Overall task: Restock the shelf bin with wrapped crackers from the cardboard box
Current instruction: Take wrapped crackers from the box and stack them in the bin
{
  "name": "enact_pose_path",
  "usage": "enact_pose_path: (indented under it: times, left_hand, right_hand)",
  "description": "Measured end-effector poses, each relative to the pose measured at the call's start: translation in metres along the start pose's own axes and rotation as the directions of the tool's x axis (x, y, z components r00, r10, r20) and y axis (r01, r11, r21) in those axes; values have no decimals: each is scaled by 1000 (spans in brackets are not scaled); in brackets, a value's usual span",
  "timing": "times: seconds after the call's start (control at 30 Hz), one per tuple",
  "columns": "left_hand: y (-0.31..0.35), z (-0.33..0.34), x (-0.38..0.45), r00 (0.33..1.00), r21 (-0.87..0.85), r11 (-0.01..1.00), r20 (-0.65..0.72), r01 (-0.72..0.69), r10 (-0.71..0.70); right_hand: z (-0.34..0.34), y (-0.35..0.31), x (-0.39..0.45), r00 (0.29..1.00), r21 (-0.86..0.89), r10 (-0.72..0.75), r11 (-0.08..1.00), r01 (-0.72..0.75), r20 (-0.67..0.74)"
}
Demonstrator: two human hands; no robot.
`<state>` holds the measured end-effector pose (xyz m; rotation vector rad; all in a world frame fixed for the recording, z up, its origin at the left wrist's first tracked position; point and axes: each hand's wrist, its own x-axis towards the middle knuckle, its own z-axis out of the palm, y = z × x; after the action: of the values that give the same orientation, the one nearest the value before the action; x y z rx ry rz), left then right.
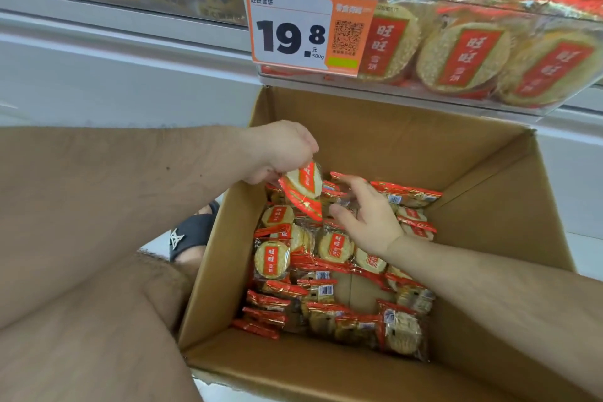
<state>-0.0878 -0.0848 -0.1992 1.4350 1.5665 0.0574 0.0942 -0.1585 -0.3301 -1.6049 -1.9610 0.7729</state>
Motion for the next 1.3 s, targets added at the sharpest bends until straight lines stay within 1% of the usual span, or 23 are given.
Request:
enact_pose_path:
  times: [0.03, 0.07, 0.1, 0.13, 0.2, 0.27, 0.3, 0.33, 0.43, 0.47, 0.57, 0.63, 0.7, 0.77, 0.8, 0.87, 0.9, 1.0, 1.07, 1.1, 1.17, 1.23, 1.3]
  left_hand:
    - [-2, 2, 0, 999, -12, 1000, 33, -11, 12]
    - [-1, 5, -3, 998, -6, 1000, 54, -20, 20]
    - [-4, 7, -3, 997, 33, 999, 79, -29, 27]
    - [-7, 9, -4, 994, 81, 996, 108, -43, 34]
    - [-8, 9, -2, 992, 143, 988, 120, -57, 40]
    - [-10, 7, 1, 990, 176, 983, 134, -57, 34]
    - [-11, 7, 1, 990, 175, 983, 140, -52, 27]
    - [-12, 7, 1, 990, 164, 985, 140, -44, 21]
    - [-16, 4, 5, 991, 145, 989, 129, -39, 20]
    - [-17, 4, 6, 991, 143, 989, 133, -42, 23]
    - [-17, 2, 4, 987, 115, 992, 157, -59, 41]
    - [-14, 1, 1, 987, 92, 993, 148, -74, 60]
    - [-10, 0, -2, 988, 50, 995, 137, -81, 74]
    - [-6, -2, -6, 985, -29, 998, 161, -64, 68]
    - [-3, -3, -9, 982, -66, 996, 178, -52, 63]
    - [1, -4, -14, 977, -141, 989, 203, -36, 65]
    - [5, -3, -18, 973, -181, 983, 216, -38, 77]
    - [20, -3, -32, 947, -305, 949, 272, -82, 170]
    - [32, -3, -46, 917, -389, 911, 297, -140, 268]
    - [38, -4, -53, 902, -420, 889, 289, -183, 322]
    - [44, -8, -64, 888, -389, 869, 214, -305, 407]
    - [48, -13, -72, 878, -336, 854, 131, -397, 459]
    - [51, -18, -77, 864, -353, 822, 69, -446, 499]
  right_hand:
    - [8, 18, 1, 990, -110, 122, 987, -114, 67]
    - [18, 33, 1, 967, -255, 211, 952, -170, 144]
    - [28, 45, -1, 935, -396, 274, 902, -171, 223]
    - [40, 57, -3, 900, -491, 328, 857, -154, 289]
    - [62, 73, -7, 803, -578, 452, 798, -170, 388]
    - [80, 82, -11, 720, -629, 537, 756, -179, 440]
    - [86, 85, -12, 704, -658, 556, 734, -167, 442]
    - [90, 86, -11, 710, -687, 560, 712, -148, 428]
    - [90, 85, -8, 771, -719, 512, 687, -102, 380]
    - [85, 82, -6, 777, -712, 503, 694, -102, 378]
    - [56, 68, -3, 789, -647, 484, 748, -149, 378]
    - [26, 52, -5, 832, -546, 442, 811, -211, 336]
    - [-8, 30, -12, 910, -400, 326, 893, -208, 255]
    - [-41, 5, -21, 975, -275, 160, 955, -113, 154]
    - [-56, -10, -25, 992, -236, 70, 971, -44, 101]
    - [-82, -38, -30, 996, -211, -84, 974, 83, 6]
    - [-92, -52, -31, 992, -209, -127, 971, 119, -26]
    - [-114, -84, -32, 984, -197, -165, 969, 150, -67]
    - [-122, -98, -34, 978, -247, -193, 954, 170, -73]
    - [-125, -103, -36, 974, -280, -212, 943, 181, -83]
    - [-129, -111, -38, 964, -313, -238, 930, 190, -120]
    - [-134, -119, -37, 959, -308, -241, 933, 188, -147]
    - [-142, -127, -35, 959, -265, -230, 947, 180, -169]
